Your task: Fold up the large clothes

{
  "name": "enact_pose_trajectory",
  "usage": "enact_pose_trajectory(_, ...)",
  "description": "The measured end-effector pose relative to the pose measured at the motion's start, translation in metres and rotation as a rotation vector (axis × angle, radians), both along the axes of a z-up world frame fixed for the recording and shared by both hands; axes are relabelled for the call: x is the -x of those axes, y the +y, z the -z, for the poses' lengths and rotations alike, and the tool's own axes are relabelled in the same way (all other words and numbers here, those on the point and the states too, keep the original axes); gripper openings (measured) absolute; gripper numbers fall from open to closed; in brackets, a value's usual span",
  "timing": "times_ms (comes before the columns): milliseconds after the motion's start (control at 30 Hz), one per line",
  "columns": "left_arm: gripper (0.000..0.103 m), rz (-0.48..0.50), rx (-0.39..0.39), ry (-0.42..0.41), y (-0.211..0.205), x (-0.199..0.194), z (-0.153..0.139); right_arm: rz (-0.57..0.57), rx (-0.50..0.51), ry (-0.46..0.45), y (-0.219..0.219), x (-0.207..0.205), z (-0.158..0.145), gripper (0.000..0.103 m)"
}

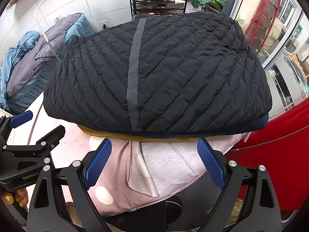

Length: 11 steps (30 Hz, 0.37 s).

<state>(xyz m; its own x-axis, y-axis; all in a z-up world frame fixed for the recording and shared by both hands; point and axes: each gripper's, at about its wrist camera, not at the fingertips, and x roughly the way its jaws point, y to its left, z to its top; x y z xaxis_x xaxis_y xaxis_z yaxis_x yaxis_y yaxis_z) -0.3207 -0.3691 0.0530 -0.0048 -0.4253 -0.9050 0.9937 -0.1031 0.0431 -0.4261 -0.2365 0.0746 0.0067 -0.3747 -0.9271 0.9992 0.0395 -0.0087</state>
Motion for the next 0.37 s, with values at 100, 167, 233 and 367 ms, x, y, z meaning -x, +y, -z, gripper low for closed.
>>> enact_pose_trajectory(100,0.097,0.006,-0.011,-0.025,-0.0007,0.0036,0.0023,0.002,-0.003,0.0,-0.0001,0.0002,0.0011,0.089)
enact_pose_trajectory(167,0.097,0.011,-0.02,-0.037,-0.0018,0.0048,0.0038,0.004,-0.003,0.0,-0.0003,0.0008,0.0014,0.089)
enact_pose_trajectory(233,0.097,0.012,-0.028,-0.046,-0.0025,0.0056,0.0048,0.006,-0.002,0.001,-0.0003,0.0012,0.0013,0.089)
enact_pose_trajectory(367,0.097,0.004,-0.033,-0.04,-0.0034,0.0031,0.0048,0.005,-0.003,0.007,-0.002,0.0009,0.0012,0.089)
